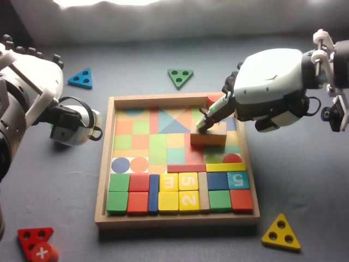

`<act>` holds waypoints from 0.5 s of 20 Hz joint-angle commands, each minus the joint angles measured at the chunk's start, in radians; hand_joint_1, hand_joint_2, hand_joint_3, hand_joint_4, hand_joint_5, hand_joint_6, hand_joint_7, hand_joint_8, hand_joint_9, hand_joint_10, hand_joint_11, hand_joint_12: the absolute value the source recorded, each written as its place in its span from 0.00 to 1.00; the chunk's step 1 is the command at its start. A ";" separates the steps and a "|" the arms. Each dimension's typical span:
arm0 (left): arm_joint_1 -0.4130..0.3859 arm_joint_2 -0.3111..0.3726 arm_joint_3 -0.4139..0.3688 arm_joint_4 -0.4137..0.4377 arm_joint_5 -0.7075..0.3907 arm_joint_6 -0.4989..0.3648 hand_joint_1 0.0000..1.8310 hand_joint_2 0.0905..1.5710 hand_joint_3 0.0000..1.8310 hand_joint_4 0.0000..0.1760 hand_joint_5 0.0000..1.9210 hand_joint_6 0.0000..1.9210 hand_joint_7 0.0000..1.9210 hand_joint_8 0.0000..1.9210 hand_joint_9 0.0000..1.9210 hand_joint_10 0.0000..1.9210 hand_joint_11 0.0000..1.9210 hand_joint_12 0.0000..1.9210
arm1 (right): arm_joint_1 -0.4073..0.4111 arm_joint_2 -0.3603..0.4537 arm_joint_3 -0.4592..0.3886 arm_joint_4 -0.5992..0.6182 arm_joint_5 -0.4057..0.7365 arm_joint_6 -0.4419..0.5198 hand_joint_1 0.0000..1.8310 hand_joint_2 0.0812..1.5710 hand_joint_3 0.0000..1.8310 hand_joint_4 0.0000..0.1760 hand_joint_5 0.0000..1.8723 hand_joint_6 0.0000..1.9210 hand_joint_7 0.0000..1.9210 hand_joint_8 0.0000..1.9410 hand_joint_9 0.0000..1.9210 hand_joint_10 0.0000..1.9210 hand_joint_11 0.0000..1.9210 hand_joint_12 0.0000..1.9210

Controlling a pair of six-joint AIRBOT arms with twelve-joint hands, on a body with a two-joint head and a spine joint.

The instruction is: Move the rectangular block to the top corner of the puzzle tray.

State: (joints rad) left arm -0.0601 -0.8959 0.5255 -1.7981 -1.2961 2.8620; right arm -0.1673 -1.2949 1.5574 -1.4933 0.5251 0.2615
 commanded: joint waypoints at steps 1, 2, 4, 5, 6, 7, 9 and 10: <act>-0.012 0.008 0.001 0.091 -0.029 0.007 0.00 0.82 0.00 0.00 0.15 0.00 0.14 0.00 0.12 0.00 0.00 0.20 | -0.002 0.009 0.013 0.003 -0.005 -0.016 0.92 0.74 0.00 0.00 0.31 0.00 0.72 1.00 0.77 1.00 0.81 1.00; -0.012 0.008 0.001 0.091 -0.029 0.007 0.00 0.82 0.00 0.00 0.15 0.00 0.14 0.00 0.12 0.00 0.00 0.20 | -0.002 0.006 0.023 0.003 0.002 -0.017 0.93 0.74 0.00 0.00 0.32 0.01 0.71 1.00 0.77 1.00 0.80 1.00; -0.012 0.008 0.001 0.090 -0.029 0.007 0.00 0.82 0.00 0.00 0.16 0.00 0.16 0.00 0.13 0.00 0.00 0.23 | 0.000 0.000 0.041 0.003 0.014 -0.025 0.92 0.75 0.00 0.00 0.31 0.00 0.71 1.00 0.78 1.00 0.80 1.00; -0.012 0.008 0.001 0.090 -0.029 0.007 0.00 0.82 0.00 0.00 0.16 0.00 0.16 0.00 0.13 0.00 0.00 0.23 | 0.001 -0.004 0.049 0.003 0.019 -0.028 0.92 0.76 0.00 0.00 0.31 0.00 0.71 1.00 0.78 1.00 0.80 1.00; -0.012 0.008 0.001 0.090 -0.029 0.007 0.00 0.82 0.00 0.00 0.17 0.00 0.16 0.00 0.13 0.00 0.00 0.22 | 0.001 -0.006 0.055 0.003 0.023 -0.033 0.92 0.76 0.00 0.00 0.31 0.00 0.71 1.00 0.77 1.00 0.79 1.00; -0.012 0.008 0.001 0.090 -0.029 0.007 0.00 0.82 0.00 0.00 0.16 0.00 0.15 0.00 0.12 0.00 0.00 0.20 | 0.003 -0.010 0.063 0.003 0.029 -0.044 0.93 0.76 0.00 0.00 0.31 0.00 0.70 1.00 0.76 1.00 0.79 1.00; -0.012 0.009 0.001 0.090 -0.029 0.007 0.00 0.82 0.00 0.00 0.17 0.00 0.16 0.00 0.13 0.00 0.00 0.22 | 0.008 -0.018 0.084 0.002 0.044 -0.064 0.92 0.75 0.00 0.00 0.32 0.00 0.69 1.00 0.76 1.00 0.78 1.00; -0.012 0.009 0.001 0.090 -0.029 0.007 0.00 0.82 0.00 0.00 0.17 0.00 0.16 0.00 0.13 0.00 0.00 0.23 | 0.011 -0.023 0.100 -0.001 0.052 -0.065 0.92 0.75 0.00 0.00 0.32 0.00 0.71 1.00 0.76 1.00 0.79 1.00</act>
State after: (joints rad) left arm -0.0601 -0.8959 0.5255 -1.7981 -1.2957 2.8616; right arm -0.1589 -1.3300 1.6478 -1.5013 0.5911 0.2150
